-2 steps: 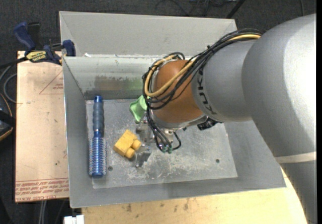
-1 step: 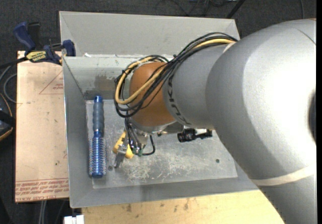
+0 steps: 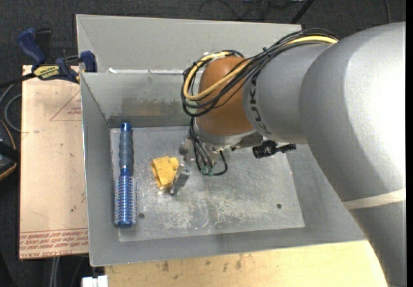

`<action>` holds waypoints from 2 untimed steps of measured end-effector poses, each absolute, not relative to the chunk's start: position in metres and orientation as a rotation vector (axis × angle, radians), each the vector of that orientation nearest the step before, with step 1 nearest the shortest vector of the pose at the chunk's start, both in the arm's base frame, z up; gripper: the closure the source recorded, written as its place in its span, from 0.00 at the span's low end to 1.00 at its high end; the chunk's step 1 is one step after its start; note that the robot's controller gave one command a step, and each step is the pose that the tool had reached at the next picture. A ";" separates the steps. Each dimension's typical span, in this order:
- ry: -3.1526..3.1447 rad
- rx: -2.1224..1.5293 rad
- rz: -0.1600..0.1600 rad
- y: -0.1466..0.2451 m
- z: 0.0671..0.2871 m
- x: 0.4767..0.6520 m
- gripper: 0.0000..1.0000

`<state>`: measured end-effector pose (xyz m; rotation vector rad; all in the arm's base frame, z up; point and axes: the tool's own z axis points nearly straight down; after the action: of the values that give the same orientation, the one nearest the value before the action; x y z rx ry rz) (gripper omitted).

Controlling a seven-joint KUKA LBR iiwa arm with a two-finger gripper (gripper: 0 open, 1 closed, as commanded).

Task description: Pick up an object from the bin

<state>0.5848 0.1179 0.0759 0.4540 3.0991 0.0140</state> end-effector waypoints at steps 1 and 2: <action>3.101 0.461 0.002 0.144 0.075 0.603 0.00; 3.053 0.708 0.005 0.158 0.075 0.614 0.00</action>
Offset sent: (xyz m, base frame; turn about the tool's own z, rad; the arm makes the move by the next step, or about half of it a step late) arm 0.0146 0.0248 -0.0059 0.0078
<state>0.6136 0.1579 0.0752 0.7081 3.0535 0.0049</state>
